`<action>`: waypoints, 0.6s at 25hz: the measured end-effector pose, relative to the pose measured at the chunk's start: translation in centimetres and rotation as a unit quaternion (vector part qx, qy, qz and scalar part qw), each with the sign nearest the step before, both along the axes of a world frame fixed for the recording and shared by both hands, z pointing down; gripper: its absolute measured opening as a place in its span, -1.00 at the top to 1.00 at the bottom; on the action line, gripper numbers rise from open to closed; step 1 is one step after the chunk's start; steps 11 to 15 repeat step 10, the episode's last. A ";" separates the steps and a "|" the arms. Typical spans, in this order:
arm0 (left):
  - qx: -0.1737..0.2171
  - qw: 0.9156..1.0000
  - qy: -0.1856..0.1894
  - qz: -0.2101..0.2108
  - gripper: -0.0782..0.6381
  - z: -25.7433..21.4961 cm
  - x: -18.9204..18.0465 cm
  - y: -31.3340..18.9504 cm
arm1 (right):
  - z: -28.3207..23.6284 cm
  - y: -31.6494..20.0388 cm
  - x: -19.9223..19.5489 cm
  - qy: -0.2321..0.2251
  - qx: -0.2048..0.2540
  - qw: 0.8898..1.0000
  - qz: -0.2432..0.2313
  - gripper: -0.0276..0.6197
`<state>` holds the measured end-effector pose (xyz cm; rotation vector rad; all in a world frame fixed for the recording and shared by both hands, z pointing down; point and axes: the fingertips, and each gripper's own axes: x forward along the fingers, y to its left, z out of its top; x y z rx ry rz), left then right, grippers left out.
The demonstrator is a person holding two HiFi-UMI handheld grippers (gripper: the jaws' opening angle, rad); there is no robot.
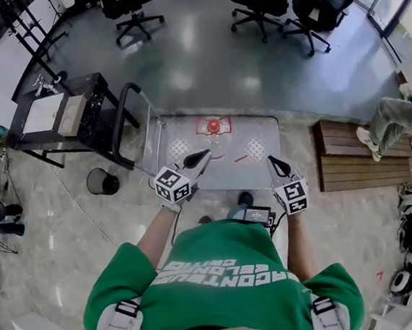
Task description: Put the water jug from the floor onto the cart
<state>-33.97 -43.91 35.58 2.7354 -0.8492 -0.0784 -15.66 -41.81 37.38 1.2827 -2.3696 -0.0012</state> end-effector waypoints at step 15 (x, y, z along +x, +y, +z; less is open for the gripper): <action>-0.002 1.000 -0.003 -0.002 0.74 -0.5 -2.0 -0.2 | -0.7 -0.7 -2.5 0.004 0.003 1.000 -0.012 0.94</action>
